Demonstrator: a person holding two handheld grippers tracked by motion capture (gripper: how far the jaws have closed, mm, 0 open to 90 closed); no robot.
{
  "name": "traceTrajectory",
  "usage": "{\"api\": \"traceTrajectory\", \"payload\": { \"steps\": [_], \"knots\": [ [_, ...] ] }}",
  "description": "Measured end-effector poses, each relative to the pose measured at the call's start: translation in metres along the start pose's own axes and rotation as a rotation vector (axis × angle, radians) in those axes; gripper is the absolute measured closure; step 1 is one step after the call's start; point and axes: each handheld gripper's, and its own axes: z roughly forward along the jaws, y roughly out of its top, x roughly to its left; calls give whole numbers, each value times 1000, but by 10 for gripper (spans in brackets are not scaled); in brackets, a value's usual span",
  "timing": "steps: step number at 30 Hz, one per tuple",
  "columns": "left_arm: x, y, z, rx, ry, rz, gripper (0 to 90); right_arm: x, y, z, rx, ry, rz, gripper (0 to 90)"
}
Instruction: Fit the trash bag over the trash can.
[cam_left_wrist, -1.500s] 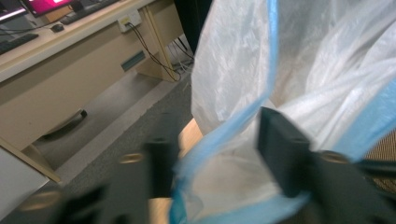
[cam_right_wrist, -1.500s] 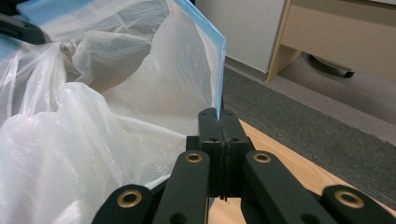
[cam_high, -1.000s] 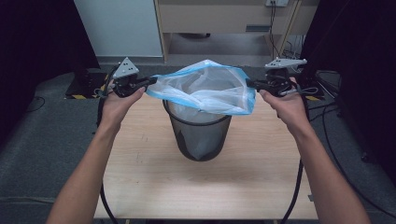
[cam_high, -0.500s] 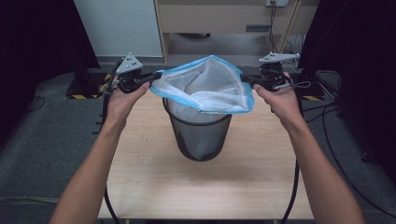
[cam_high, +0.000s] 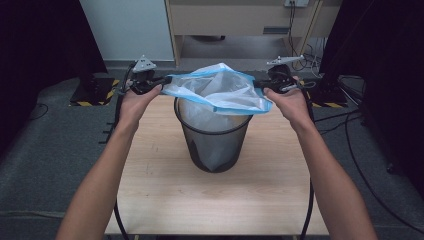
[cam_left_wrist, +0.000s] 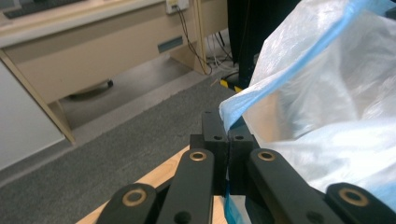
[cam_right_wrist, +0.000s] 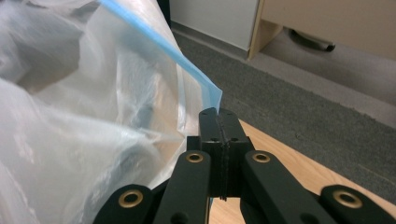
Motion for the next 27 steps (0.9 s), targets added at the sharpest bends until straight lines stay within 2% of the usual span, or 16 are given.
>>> {"api": "traceTrajectory", "payload": {
  "steps": [3,7,13,17,19,22,23,27],
  "knots": [
    [1,-4,10,28,0,-6,894,-2,-7,9,43,-13,-7,900],
    [2,-11,20,85,4,3,895,-5,-14,14,52,-2,1,900],
    [6,-22,23,145,4,-36,895,-8,-18,15,75,5,2,900],
    [5,-25,28,191,0,-34,895,-4,-19,19,93,14,4,900],
    [5,-26,30,193,-1,-43,895,-2,-19,23,107,16,20,900],
    [5,-26,30,185,-8,-55,895,-4,-21,27,114,16,17,900],
    [5,-26,30,180,-13,-62,894,-4,-22,28,123,20,33,900],
    [-2,-23,33,192,-26,-34,889,-4,-30,36,154,26,43,900]
  ]
}}
